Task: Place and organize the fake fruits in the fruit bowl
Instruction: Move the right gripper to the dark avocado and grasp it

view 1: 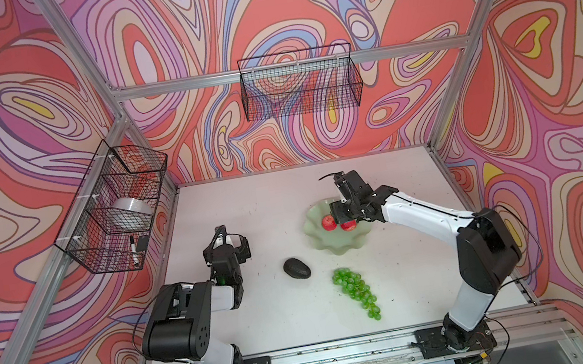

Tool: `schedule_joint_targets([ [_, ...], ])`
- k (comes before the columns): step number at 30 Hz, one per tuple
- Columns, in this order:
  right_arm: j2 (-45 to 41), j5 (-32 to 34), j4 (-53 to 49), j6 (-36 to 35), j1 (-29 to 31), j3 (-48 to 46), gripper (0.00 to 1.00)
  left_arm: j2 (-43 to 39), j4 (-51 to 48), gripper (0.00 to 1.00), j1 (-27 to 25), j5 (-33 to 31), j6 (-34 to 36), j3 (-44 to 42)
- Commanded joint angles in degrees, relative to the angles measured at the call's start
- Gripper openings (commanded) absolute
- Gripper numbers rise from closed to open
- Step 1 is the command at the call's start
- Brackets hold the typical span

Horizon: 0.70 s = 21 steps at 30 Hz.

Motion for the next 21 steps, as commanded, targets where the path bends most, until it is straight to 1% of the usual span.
schedule_joint_targets([
  [1, -1.8, -4.1, 0.4, -6.9, 7.2, 1.1, 0.71, 0.0, 0.3, 1.0, 0.5, 0.1, 0.6, 0.5],
  [5, -0.3, -9.2, 1.0, -9.7, 13.5, 2.0, 0.71, 0.0, 0.3, 1.0, 0.5, 0.1, 0.6, 0.6],
  [7, 1.4, -10.1, 1.1, -10.7, 15.8, 2.4, 0.71, 0.0, 0.3, 1.0, 0.5, 0.1, 0.6, 0.6],
  [13, 8.6, -8.7, -0.1, -11.8, 20.9, 5.5, 0.73, 0.1, 0.3, 1.0, 0.5, 0.2, 0.5, 0.6],
  [17, 12.1, -7.0, -0.7, -10.1, 21.8, 7.3, 0.73, 0.0, 0.3, 1.0, 0.5, 0.1, 0.5, 0.6],
  [21, 13.7, -5.5, 1.1, -9.6, 22.1, 6.2, 0.74, 0.0, 0.3, 1.0, 0.5, 0.2, 0.6, 0.6],
])
